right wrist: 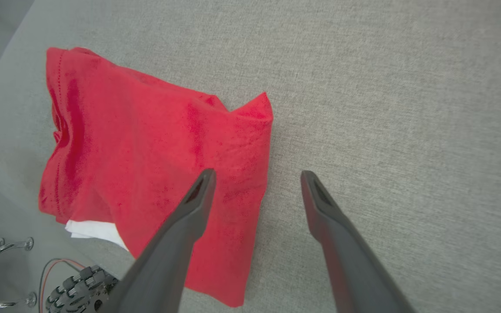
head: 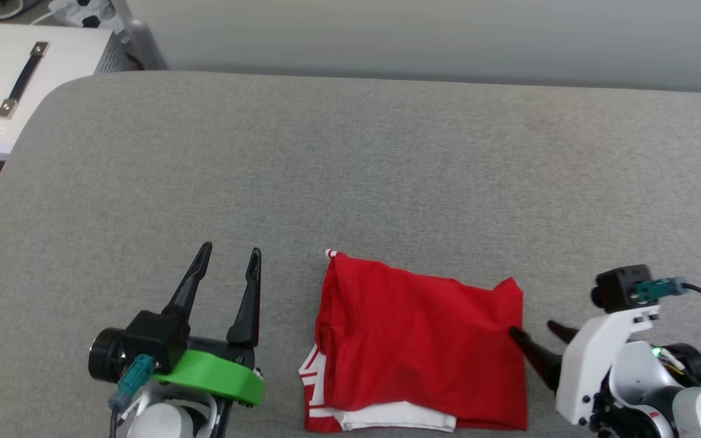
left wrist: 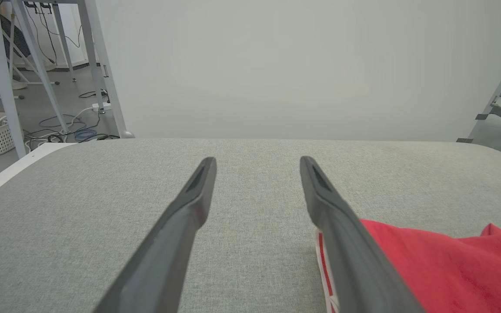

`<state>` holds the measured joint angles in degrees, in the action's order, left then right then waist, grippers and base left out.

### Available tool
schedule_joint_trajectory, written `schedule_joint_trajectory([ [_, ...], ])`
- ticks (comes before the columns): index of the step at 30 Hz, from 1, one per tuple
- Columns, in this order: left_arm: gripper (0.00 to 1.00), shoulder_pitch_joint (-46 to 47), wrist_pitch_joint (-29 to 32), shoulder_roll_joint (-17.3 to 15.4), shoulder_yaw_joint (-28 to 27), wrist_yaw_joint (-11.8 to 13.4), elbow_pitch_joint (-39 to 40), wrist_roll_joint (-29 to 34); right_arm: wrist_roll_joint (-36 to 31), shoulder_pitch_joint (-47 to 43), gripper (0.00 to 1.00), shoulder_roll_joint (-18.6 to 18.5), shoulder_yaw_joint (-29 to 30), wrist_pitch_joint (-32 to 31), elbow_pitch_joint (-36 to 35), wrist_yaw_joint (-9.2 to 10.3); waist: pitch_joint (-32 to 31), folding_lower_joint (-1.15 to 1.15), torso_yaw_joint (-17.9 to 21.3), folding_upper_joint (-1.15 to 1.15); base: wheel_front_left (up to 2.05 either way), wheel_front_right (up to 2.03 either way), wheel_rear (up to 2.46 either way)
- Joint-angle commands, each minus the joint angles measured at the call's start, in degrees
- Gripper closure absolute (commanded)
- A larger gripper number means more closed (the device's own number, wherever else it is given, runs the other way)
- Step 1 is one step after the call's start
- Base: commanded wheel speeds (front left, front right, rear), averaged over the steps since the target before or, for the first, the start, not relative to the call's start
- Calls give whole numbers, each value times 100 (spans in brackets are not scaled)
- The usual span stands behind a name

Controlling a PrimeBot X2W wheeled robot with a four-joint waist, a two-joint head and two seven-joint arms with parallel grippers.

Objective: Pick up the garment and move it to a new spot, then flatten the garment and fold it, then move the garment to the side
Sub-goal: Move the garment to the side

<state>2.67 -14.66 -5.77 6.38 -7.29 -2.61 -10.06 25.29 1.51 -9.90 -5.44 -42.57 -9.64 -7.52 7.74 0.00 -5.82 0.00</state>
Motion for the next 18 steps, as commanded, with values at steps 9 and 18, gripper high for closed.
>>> schedule_joint_trajectory([
  [9, 0, 269, -34, 80, 14, -19, -49, -106, -184, 457, 0, 280, 110, -953, 572, 3, 415, 0, -447, 0, 0, 0, 0],
  [18, 0, 370, -34, 102, 128, -19, -124, -31, -316, 503, 0, 375, -59, -1130, 1052, 3, 574, 0, -608, 0, 0, 0, 0],
])
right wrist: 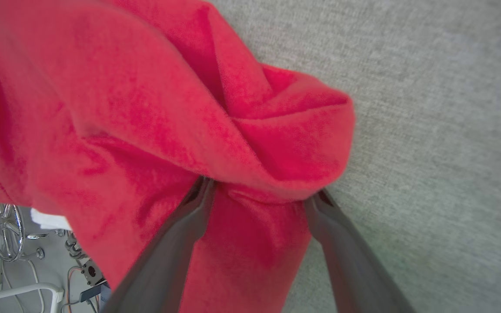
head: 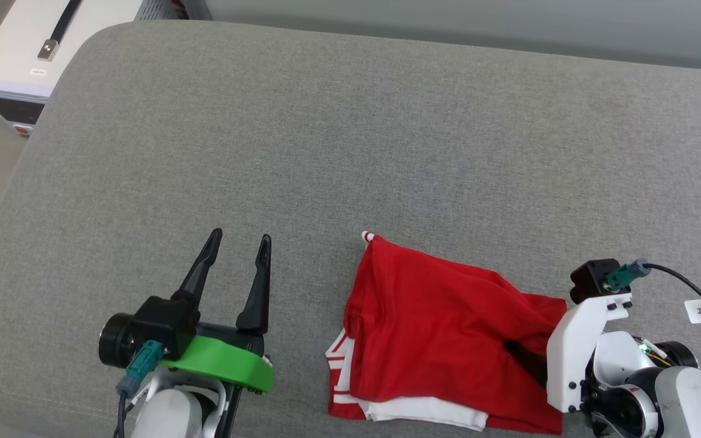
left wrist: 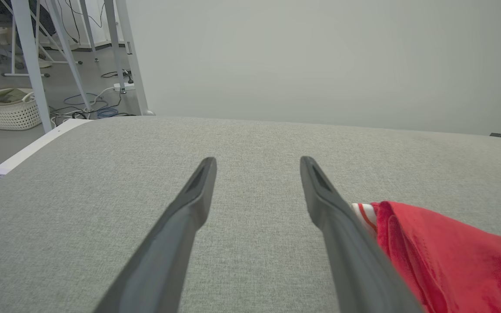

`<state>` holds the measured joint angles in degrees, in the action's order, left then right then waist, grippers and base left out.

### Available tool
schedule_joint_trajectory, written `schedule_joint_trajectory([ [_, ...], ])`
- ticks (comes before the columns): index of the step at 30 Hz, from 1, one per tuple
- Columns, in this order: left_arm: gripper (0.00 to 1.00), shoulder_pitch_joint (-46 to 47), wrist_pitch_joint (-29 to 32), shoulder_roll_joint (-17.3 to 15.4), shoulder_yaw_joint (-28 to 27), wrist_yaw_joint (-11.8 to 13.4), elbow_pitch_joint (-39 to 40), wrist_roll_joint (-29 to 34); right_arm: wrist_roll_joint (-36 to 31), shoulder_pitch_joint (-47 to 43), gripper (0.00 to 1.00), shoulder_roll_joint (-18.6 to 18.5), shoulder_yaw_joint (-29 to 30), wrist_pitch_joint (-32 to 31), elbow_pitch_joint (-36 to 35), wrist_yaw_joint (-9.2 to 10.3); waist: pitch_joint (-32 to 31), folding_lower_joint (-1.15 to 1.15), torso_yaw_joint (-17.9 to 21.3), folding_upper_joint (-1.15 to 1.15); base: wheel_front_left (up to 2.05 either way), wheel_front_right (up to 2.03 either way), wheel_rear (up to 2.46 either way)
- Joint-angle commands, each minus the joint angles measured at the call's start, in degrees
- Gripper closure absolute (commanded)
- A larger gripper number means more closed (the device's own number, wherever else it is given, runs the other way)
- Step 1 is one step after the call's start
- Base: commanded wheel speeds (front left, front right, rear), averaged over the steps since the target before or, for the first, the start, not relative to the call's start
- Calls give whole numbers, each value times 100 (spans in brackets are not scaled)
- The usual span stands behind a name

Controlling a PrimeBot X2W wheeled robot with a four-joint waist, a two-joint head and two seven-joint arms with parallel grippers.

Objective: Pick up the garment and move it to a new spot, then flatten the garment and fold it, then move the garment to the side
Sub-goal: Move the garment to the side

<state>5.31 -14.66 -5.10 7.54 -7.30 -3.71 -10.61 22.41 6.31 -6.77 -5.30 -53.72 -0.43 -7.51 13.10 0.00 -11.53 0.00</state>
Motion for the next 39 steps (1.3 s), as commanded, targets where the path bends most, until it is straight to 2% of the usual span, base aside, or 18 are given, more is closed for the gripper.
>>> schedule_joint_trajectory([
  [1, 0, 114, -34, 38, 15, -18, -20, 25, -35, 19, 0, 64, -102, -17, 178, 2, 46, 0, -43, 0, 0, 0, 0],
  [3, 0, 132, -34, 43, 21, -18, -30, 32, -15, 8, 0, 74, -150, -32, 281, 2, 70, 0, -49, 0, 0, 0, 0],
  [4, 0, 143, -34, 45, 23, -18, -34, 35, -6, 13, 76, 75, -175, -24, 323, 2, 81, 0, -49, 0, 0, 0, 0],
  [5, 0, 152, -34, 45, 24, -18, -40, 37, -4, 23, 100, 64, -199, -2, 352, 2, 86, 0, -47, 0, 0, 0, 0],
  [11, 0, 168, -34, 31, -19, -18, -100, 60, 24, 172, 100, -87, -324, 327, 446, 2, 11, 0, 49, 0, 0, 0, 0],
  [17, 0, 129, -34, -3, -12, -18, -127, 74, 27, 329, 100, -516, -599, 744, 252, 2, -176, 0, 306, 0, 0, 0, 0],
  [27, 0, 99, -34, 11, 376, -19, -209, 50, -82, 567, 100, -2405, -1484, 973, -437, 2, -422, 0, 971, 0, 0, 0, 0],
  [32, 0, 147, -34, 24, 540, -19, -160, 77, 37, 847, 100, -3452, -1833, 999, -675, 2, -299, 0, 1433, 0, 0, 0, 0],
  [36, 0, 371, -34, 9, 798, -19, -180, 101, 216, 1031, 100, -4039, -1791, 1204, -613, 2, -60, 0, 1703, 0, 0, 0, 0],
  [39, 0, 709, -34, -65, 981, -19, -179, 141, 282, 1199, 100, -4331, -1692, 1503, -387, 2, 233, 0, 1914, 0, 0, 0, 0],
])
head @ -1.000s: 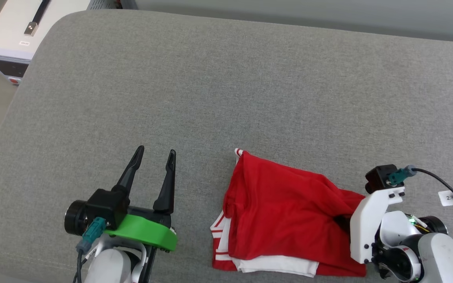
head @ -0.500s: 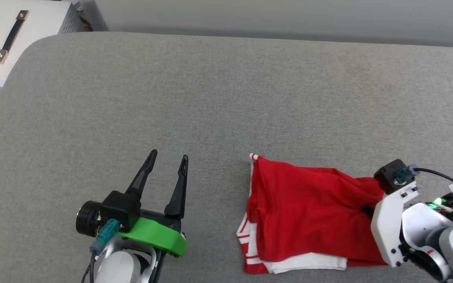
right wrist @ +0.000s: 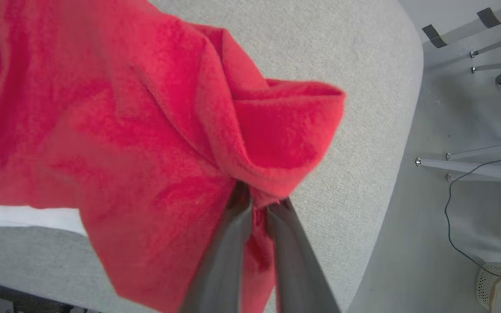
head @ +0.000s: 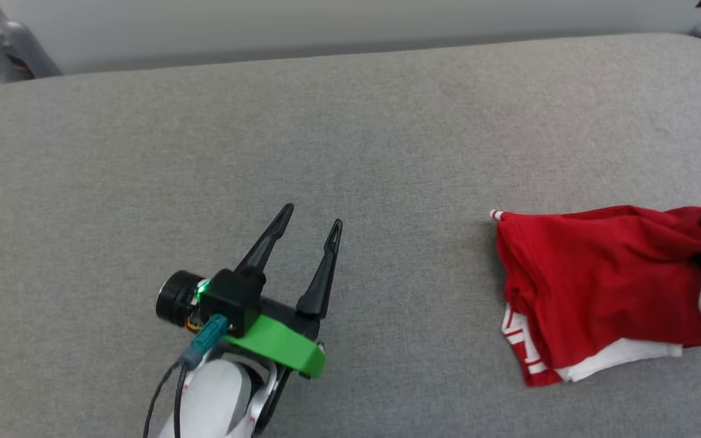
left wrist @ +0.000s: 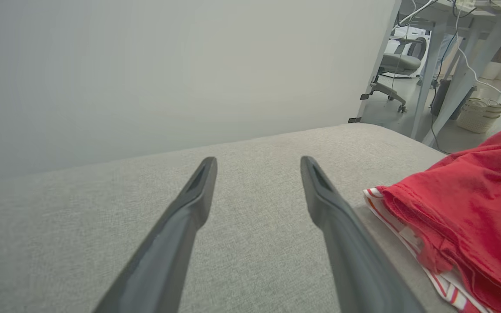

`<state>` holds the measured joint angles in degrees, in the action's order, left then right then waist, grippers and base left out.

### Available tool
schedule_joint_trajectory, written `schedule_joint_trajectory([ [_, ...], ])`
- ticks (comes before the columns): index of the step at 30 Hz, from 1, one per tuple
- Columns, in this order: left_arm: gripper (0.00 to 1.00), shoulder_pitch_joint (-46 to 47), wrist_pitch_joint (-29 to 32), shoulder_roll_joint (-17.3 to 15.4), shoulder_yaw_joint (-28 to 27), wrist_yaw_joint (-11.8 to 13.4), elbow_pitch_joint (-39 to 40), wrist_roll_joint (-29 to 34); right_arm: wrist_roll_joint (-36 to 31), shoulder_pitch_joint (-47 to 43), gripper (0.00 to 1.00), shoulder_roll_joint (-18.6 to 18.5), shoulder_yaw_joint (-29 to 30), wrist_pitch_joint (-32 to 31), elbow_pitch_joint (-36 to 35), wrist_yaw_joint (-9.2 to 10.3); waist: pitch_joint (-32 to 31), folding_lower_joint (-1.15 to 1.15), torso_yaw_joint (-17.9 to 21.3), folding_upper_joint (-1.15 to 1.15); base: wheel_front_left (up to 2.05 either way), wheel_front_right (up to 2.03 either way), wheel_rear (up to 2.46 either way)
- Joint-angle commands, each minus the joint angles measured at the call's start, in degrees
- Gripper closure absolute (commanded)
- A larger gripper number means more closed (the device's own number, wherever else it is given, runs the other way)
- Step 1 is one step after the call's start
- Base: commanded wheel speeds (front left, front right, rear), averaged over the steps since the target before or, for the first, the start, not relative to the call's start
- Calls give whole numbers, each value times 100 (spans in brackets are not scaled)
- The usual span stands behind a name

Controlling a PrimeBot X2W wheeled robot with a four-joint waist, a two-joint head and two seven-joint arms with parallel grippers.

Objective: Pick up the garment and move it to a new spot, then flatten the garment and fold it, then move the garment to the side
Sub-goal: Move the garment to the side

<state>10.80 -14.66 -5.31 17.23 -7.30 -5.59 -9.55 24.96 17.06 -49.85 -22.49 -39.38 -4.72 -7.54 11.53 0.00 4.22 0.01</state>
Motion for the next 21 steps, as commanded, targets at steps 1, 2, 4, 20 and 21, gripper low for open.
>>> schedule_joint_trajectory([
  [1, 0, 272, -34, -67, 56, -19, 18, 43, -1, 180, 100, -100, 48, 169, 118, 5, 496, 0, 394, -1, 0, 0, 0],
  [2, 0, 390, -34, -92, 100, -19, 32, 56, -44, 241, 100, -185, 70, 283, 216, 5, 619, 0, 453, -1, 0, 0, 0],
  [4, 0, 686, -34, -153, 211, -19, 58, 82, -128, 403, 100, -356, 92, 642, 530, 5, 895, 0, 572, -1, 0, 0, 0],
  [20, 0, 2575, 58, -774, 906, -19, 426, 362, -1168, 2273, 100, -211, 539, 2651, 3520, 5, 2597, 0, 1177, -1, 0, 0, 0],
  [21, 0, 2613, 69, -780, 911, -19, 489, 361, -1264, 2367, 100, -229, 549, 2743, 3656, 5, 2643, 0, 1167, -1, 0, 0, 0],
])
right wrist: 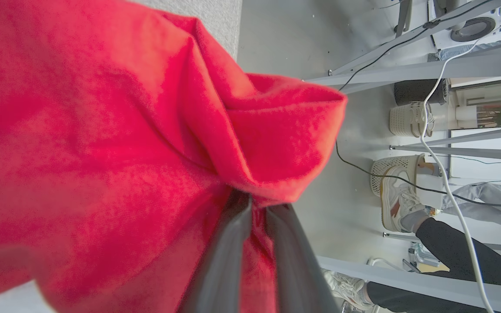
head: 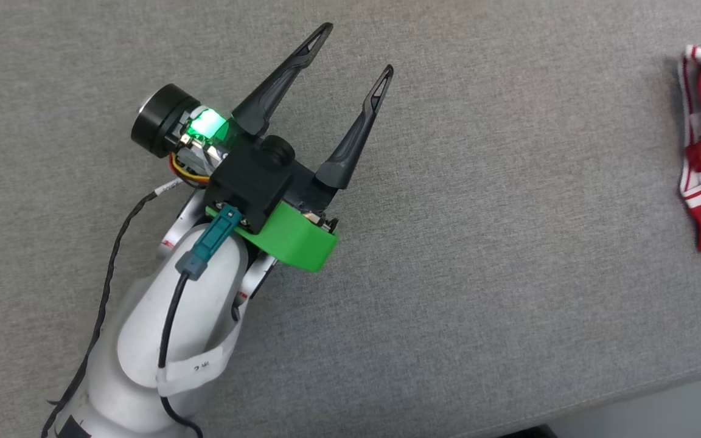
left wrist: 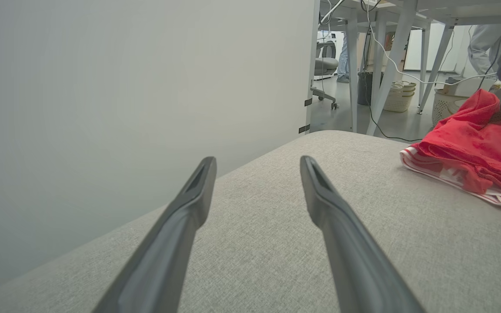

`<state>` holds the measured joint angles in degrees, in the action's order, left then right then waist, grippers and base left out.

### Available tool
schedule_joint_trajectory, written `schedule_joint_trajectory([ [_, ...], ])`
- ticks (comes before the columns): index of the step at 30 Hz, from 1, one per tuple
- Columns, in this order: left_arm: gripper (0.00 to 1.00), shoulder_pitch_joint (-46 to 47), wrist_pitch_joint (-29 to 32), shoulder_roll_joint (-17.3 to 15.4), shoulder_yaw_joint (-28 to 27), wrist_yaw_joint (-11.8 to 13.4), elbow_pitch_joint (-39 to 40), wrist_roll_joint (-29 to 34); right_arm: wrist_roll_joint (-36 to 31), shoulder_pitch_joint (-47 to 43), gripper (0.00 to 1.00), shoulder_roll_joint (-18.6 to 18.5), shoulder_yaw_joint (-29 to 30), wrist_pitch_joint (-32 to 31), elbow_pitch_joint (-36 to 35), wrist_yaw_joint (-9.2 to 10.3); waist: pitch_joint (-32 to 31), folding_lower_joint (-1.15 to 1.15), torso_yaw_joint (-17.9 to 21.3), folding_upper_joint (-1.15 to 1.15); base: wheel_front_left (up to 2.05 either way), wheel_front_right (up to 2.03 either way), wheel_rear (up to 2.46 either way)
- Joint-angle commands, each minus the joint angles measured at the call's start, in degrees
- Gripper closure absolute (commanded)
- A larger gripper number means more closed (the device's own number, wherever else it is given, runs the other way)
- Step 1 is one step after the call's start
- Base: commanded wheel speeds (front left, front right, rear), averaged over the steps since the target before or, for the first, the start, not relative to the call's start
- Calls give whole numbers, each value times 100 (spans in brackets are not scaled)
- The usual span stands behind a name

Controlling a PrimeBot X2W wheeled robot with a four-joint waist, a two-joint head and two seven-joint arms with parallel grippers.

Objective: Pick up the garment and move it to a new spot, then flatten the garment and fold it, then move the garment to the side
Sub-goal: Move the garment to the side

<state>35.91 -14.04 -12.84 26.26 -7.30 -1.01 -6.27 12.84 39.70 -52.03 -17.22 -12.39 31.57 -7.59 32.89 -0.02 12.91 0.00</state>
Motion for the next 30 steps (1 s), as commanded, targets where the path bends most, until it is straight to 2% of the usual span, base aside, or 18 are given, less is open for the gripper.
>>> schedule_joint_trajectory([
  [1, 0, 141, 20, -36, 8, -18, 112, 35, -136, 218, 100, -13, 44, 143, 198, 10, 557, 2, 281, 0, 0, 0, 0],
  [10, 0, 207, 138, -94, 6, 52, 568, 38, -394, 1024, 100, 259, 298, 749, 1272, 10, 747, 2, 12, 0, 0, 0, 0],
  [11, 0, 191, 135, -101, -2, 69, 580, 31, -437, 1095, 95, 295, 300, 786, 1374, 10, 731, 2, -21, 0, 0, 0, 0],
  [12, 0, 173, 129, -106, -8, 82, 582, 22, -490, 1146, 72, 318, 290, 824, 1440, 10, 705, 2, -47, 0, 0, 0, 0],
  [13, 0, 146, 118, -110, -14, 97, 579, 9, -557, 1210, 0, 341, 299, 872, 1526, 10, 663, 2, -76, 0, 0, 0, 0],
  [22, 0, -270, -44, -44, -168, 267, 259, -256, -783, 1325, 0, 518, 237, 1090, 1892, 10, -194, 2, -270, 0, 0, 0, 0],
  [30, 0, -1076, -92, 6, -591, 465, -265, -685, -291, 1056, 0, 962, 191, 1407, 1307, 10, -1374, 2, -390, 0, 0, 0, 0],
])
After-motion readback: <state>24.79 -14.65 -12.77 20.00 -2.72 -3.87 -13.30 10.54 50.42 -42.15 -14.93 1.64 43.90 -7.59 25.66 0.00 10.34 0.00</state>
